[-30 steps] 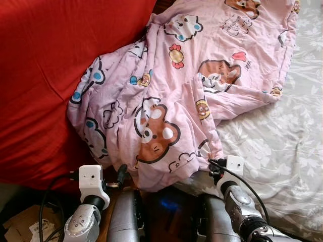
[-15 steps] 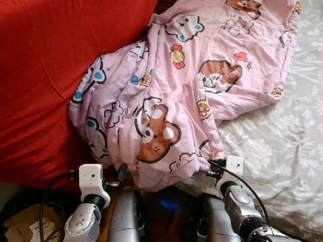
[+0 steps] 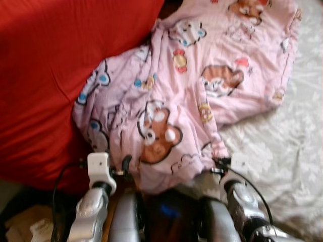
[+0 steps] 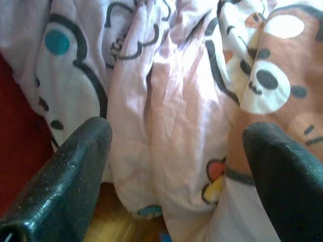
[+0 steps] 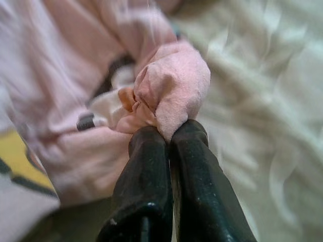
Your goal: Clean up the room
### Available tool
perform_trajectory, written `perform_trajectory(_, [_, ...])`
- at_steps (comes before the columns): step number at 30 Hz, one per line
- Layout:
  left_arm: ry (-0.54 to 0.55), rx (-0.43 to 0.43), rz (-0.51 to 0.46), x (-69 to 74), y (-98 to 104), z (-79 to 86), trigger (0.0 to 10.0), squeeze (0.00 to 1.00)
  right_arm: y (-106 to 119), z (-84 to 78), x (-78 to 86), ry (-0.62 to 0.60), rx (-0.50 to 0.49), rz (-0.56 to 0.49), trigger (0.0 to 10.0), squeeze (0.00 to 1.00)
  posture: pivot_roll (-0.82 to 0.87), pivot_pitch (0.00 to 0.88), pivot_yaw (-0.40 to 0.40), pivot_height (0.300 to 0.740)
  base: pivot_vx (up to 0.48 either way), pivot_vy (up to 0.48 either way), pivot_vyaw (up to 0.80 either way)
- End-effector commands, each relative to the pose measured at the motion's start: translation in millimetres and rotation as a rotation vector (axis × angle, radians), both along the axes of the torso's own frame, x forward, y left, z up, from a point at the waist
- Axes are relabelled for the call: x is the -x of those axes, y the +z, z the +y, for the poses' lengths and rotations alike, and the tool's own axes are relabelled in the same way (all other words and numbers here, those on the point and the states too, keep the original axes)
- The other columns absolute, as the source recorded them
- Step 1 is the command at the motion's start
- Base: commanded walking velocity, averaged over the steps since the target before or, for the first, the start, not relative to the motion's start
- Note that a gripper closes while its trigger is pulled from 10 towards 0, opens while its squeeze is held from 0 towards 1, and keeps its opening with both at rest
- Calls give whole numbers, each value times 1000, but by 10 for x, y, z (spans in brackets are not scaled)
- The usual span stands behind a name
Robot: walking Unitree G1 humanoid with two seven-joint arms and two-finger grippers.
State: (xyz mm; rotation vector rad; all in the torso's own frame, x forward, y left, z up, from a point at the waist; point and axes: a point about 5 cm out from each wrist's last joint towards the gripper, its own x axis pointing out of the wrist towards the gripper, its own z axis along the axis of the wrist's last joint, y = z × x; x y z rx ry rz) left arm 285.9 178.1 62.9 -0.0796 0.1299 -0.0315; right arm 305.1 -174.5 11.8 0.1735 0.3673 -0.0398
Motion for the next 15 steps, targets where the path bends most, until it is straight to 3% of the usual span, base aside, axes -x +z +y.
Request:
perform_trajectory(1, [28, -24, 52, 58, -143, 91, 10000, 0, -37, -20, 60, -12, -10, -12, 10000, 0, -25, 135, 25, 637, 0, 0, 0])
perform_trajectory(6, [42, -28, 76, -14, -220, 111, 10000, 0, 43, -3, 35, 32, -26, -97, 10000, 0, -43, 96, 18, 637, 0, 0, 0])
perform_trajectory(15, [42, -31, 75, -131, -241, 79, 10000, 0, 88, -5, -5, 15, -12, -114, 10000, 0, -53, 44, 9, 702, 0, 0, 0])
